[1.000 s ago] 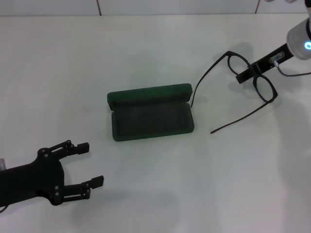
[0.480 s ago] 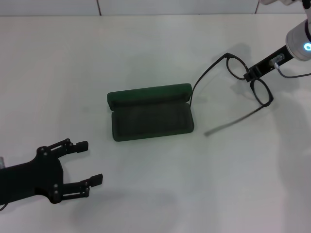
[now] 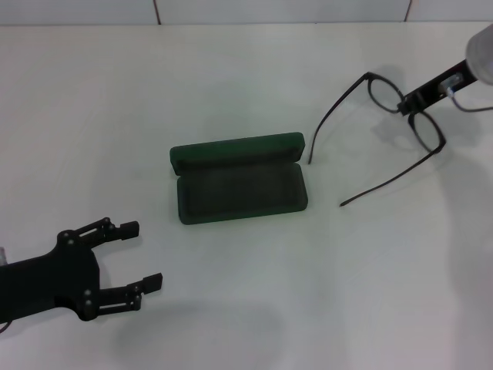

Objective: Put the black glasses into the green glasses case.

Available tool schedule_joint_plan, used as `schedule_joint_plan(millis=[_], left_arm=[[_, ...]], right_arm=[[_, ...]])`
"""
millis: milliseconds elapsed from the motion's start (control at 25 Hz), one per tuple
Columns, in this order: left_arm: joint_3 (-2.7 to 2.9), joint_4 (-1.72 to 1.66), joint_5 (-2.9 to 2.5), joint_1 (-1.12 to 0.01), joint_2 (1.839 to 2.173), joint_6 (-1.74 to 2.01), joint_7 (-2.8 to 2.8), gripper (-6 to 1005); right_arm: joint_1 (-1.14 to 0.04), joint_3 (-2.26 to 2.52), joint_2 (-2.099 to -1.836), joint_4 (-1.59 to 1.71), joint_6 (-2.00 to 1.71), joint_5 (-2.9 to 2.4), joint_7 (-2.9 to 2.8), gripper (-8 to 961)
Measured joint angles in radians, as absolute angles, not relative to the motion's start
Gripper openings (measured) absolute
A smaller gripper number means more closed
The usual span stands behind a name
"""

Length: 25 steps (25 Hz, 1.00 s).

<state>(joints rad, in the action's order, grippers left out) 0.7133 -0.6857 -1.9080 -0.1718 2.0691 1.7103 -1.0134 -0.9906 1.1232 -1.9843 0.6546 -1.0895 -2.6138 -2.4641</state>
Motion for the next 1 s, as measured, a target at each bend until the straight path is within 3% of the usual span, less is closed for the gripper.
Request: schedule_joint_plan(millis=[720,1000], left_arm=[[0.710,-0.682,-1.783,-0.166,2.070,1.788,-1.096,806],[0.710,-0.682,-1.754,-0.181,2.063,1.827,-1.126,800]], right_arm=[[-0.784,1.080,-1.974,0.922,-1.101,-2.378,-2.328,64],[-0.690,0.986,-1.984,0.925,-1.153,-2.064,-2.017,64]])
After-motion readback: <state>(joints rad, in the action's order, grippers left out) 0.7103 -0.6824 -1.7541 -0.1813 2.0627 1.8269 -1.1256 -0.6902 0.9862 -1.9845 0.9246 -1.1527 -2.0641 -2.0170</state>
